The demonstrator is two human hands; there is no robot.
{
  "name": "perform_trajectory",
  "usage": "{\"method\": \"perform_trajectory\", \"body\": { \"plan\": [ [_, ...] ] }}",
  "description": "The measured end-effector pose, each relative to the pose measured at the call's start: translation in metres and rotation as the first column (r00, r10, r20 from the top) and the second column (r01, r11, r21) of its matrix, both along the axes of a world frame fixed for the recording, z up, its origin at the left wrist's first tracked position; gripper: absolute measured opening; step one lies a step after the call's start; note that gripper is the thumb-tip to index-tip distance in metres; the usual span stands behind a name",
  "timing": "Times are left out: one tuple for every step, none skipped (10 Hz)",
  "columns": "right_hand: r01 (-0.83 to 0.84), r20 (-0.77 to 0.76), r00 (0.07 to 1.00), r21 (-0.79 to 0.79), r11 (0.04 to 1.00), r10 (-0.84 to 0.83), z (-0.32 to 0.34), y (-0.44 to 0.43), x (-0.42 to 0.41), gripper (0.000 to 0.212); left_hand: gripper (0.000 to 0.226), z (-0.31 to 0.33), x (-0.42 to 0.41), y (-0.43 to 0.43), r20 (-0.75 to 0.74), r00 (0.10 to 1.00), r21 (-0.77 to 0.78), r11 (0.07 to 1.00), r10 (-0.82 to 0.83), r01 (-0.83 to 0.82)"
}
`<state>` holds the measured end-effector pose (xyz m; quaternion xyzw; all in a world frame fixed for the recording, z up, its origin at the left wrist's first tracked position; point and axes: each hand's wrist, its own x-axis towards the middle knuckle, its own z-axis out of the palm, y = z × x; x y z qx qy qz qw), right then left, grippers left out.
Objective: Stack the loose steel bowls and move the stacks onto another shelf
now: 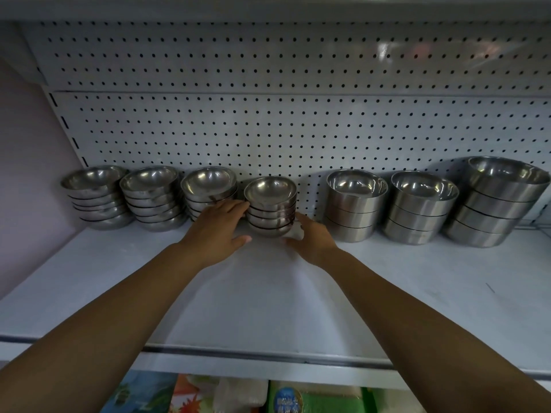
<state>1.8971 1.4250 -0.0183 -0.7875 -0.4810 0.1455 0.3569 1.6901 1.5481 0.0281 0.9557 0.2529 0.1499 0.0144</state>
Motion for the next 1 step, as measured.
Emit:
{"method": "perform_trajectory", "body": {
  "plan": [
    [-0.024,0.029,0.999,-0.036,0.999,0.025,0.0053,-0.0123,-0.0025,0.071,0.076,-0.0015,-0.0075,-0.0015,0.035,0.999,-0.041,0.999,0.015,-0.013]
  ]
}}
